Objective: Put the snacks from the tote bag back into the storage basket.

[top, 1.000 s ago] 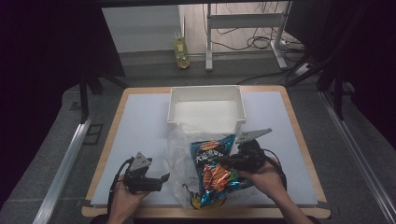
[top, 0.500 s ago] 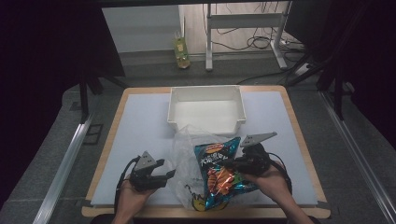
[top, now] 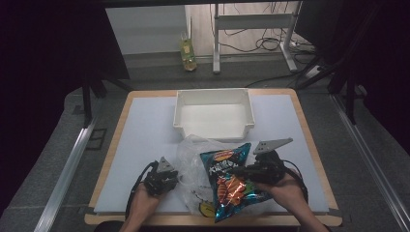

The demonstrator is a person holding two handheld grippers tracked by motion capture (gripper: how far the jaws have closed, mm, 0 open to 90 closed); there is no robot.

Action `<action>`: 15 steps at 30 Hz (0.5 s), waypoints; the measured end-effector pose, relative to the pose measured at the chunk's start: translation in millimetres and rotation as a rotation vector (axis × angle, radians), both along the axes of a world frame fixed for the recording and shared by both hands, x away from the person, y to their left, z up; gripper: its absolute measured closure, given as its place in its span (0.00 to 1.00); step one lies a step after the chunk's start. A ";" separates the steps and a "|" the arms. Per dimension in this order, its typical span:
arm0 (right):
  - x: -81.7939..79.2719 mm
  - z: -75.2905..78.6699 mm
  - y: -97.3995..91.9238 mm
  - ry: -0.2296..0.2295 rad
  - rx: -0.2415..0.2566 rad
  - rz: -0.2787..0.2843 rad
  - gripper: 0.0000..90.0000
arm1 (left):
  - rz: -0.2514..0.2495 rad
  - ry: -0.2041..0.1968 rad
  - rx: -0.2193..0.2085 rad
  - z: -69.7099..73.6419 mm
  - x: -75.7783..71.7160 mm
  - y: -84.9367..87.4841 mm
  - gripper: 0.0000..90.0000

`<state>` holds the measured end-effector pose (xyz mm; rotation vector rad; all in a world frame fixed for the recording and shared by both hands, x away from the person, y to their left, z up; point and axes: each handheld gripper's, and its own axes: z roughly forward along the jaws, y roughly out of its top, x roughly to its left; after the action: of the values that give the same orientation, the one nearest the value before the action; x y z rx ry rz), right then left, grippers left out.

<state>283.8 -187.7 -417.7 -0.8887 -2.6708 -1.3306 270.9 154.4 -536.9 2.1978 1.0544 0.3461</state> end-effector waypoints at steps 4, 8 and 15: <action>-4.9 6.2 -11.1 -0.006 0.014 -0.011 1.00 | 0.008 0.005 -0.012 -0.4 -0.1 0.8 0.82; -5.9 14.4 -22.3 -0.023 0.034 -0.036 1.00 | 0.012 0.012 -0.019 -0.2 -1.1 1.0 0.80; 7.6 20.1 -25.0 -0.046 0.068 -0.080 1.00 | 0.000 0.048 -0.032 2.3 -12.7 2.6 0.76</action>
<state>291.4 -212.7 -397.7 -0.9792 -2.6323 -1.4664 258.1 157.0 -534.6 2.1873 1.0786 0.2753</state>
